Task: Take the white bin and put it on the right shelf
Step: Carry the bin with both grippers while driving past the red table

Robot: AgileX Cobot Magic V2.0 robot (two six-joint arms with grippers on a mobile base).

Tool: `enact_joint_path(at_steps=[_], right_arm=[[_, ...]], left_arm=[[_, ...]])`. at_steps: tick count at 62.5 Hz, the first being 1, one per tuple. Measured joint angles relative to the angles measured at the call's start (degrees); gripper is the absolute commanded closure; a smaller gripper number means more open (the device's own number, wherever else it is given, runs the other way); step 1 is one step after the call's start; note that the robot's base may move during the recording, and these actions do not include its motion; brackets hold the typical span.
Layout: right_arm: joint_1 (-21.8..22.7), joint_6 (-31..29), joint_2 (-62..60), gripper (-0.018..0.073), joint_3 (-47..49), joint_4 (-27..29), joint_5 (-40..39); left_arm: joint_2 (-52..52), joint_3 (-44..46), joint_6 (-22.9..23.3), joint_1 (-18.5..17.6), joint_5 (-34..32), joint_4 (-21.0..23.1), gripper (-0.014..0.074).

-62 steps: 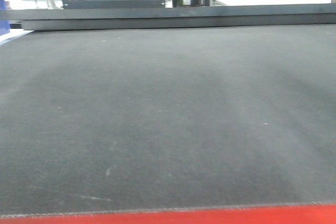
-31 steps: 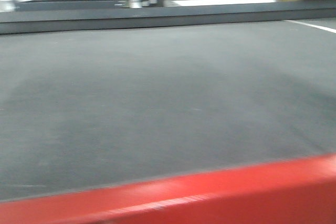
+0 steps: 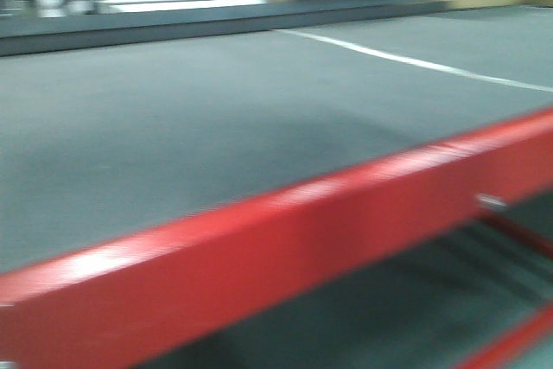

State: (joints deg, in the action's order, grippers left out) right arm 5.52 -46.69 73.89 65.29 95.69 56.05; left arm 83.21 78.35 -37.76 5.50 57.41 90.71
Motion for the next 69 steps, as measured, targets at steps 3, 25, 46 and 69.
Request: enact_joint_path(at_steps=[3, 25, 46, 69], right_arm=[[0.0, 0.0, 0.0, 0.044, 0.0, -0.02, -0.1], [0.0, 0.0, 0.0, 0.044, 0.0, 0.11, -0.59], [0.0, 0.0, 0.0, 0.044, 0.0, 0.33, -0.9], [0.0, 0.0, 0.0, 0.044, 0.0, 0.56, -1.2]], left_arm=[[0.0, 0.0, 0.0, 0.0, 0.0, -0.13, 0.0722], [0.0, 0.0, 0.0, 0.0, 0.32, -0.38, 0.0722], [0.0, 0.0, 0.0, 0.0, 0.45, -0.38, 0.0722], [0.0, 0.0, 0.0, 0.0, 0.72, -0.38, 0.0722]])
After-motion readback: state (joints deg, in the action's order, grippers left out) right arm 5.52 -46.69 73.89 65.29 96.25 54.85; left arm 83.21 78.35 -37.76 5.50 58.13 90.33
